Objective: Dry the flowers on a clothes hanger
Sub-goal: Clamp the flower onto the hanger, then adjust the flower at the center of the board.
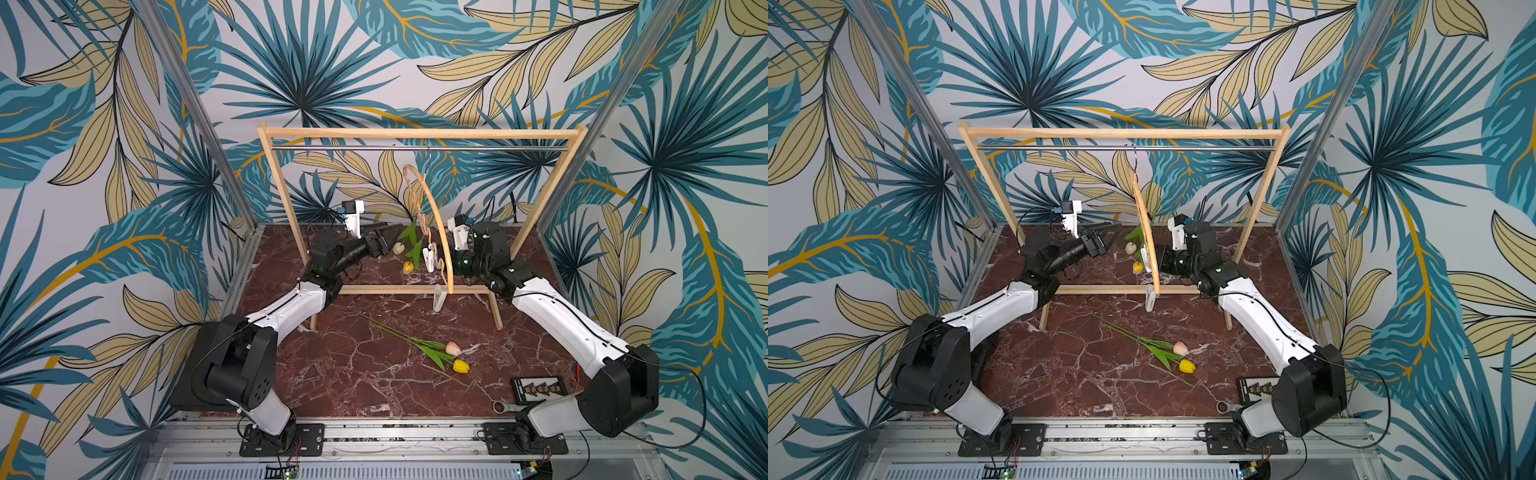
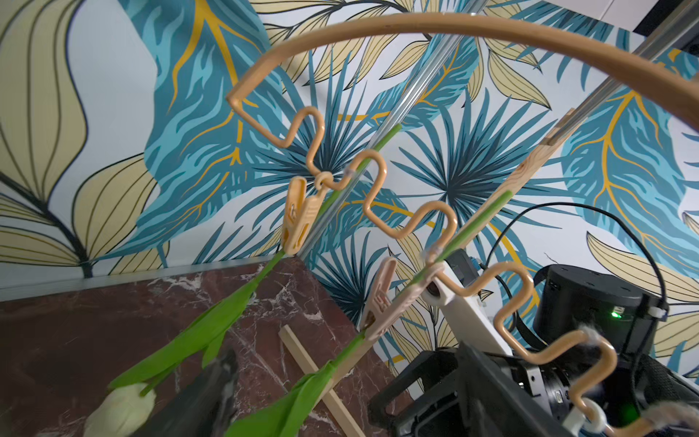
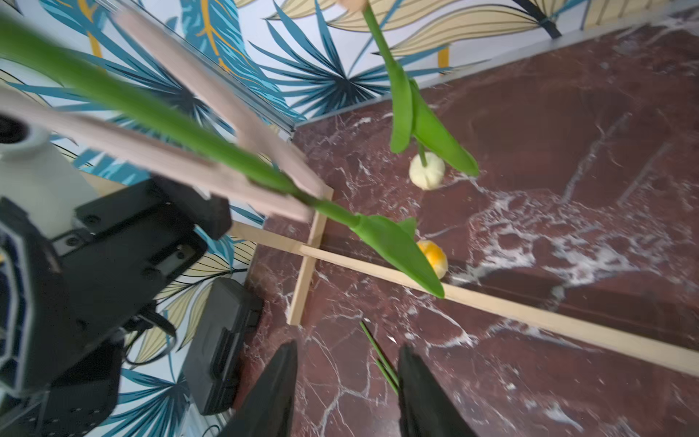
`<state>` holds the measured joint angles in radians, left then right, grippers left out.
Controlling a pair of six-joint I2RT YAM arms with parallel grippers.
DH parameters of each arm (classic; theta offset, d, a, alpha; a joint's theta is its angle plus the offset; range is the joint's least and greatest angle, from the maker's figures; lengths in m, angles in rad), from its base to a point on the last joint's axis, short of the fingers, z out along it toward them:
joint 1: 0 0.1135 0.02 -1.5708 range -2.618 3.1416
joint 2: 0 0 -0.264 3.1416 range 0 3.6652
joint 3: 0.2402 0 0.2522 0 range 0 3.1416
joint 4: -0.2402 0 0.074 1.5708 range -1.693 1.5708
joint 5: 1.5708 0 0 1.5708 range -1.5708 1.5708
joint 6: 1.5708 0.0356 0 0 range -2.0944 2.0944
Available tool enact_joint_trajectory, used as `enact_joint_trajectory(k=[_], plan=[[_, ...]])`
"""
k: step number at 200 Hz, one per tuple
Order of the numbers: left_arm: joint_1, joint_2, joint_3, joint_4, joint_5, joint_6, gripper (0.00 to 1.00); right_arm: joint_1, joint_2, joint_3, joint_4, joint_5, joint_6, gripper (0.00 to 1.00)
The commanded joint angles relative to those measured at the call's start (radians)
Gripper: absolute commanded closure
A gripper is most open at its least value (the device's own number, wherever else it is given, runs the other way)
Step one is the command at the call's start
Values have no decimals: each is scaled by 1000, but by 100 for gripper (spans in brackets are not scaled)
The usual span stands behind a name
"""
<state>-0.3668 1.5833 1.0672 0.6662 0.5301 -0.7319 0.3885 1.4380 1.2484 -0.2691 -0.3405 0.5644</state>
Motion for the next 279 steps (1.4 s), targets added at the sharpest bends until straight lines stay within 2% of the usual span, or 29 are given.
enact_joint_trajectory(k=[1,44,83,94,105,124,147,193,235,279], plan=[[2,-97,-72,-145,-129,74,7,-3,-71,-85,-95,83,-35,53],[-10,-264,-58,-634,-412,56,8,3,-190,-290,-125,118,-32,53],[-79,-383,-107,-906,-559,40,7,99,-221,-437,-100,134,-42,53],[-102,-401,-116,-1006,-612,11,11,144,-212,-444,-98,151,-51,53],[-109,-412,-131,-1069,-607,-29,16,187,-195,-447,-90,165,-55,53],[-118,-425,-179,-1103,-594,-84,21,232,-145,-450,-54,165,-48,53],[-149,-456,-224,-1113,-598,-143,22,265,-72,-440,-19,134,-37,54],[-199,-466,-197,-1226,-699,-164,22,306,38,-415,13,137,-46,54],[-231,-447,-220,-1237,-722,-215,24,319,64,-392,-12,144,-57,54],[-259,-398,-183,-1250,-736,-219,27,320,78,-392,-28,148,-60,54]])
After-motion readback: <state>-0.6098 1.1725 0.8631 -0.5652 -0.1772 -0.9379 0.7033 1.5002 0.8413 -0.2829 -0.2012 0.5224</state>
